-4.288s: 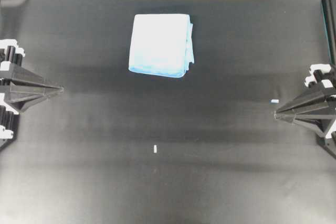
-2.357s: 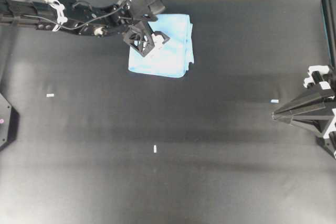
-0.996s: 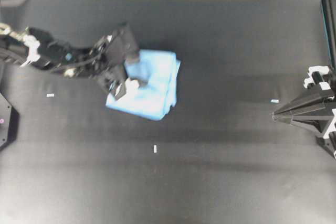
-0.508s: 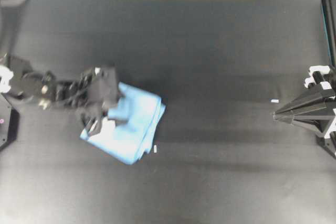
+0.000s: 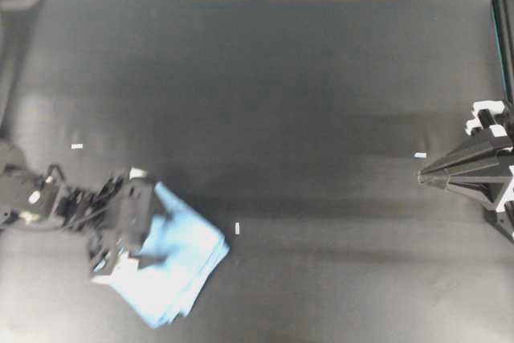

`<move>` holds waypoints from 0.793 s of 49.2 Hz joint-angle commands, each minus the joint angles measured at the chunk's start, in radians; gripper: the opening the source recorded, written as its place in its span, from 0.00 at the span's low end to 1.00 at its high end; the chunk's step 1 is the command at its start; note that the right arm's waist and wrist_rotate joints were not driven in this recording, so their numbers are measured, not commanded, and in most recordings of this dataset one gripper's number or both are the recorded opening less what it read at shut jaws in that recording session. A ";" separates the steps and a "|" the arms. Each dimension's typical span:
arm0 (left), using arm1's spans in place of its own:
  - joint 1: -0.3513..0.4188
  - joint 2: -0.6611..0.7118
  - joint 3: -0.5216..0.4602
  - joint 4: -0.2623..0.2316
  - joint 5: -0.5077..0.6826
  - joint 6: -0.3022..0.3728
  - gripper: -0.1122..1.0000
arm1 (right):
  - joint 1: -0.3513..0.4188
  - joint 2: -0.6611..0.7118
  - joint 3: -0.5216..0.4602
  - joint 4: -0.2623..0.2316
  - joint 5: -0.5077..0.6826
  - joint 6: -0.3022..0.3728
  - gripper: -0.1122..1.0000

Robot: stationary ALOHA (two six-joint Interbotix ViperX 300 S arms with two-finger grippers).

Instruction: Push a blue cloth with the left arm to wipe the desk.

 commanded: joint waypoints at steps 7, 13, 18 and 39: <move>-0.140 -0.061 0.023 0.003 0.012 -0.046 0.88 | -0.002 0.008 -0.006 0.005 -0.012 0.000 0.09; -0.167 -0.091 0.029 0.002 0.014 -0.046 0.88 | -0.002 0.008 -0.006 0.005 -0.012 0.000 0.09; -0.178 -0.092 0.040 0.002 0.015 -0.048 0.88 | 0.000 0.008 -0.006 0.005 -0.014 0.000 0.09; -0.175 -0.117 0.028 0.003 0.021 0.023 0.88 | 0.000 0.005 -0.006 0.005 -0.014 0.000 0.09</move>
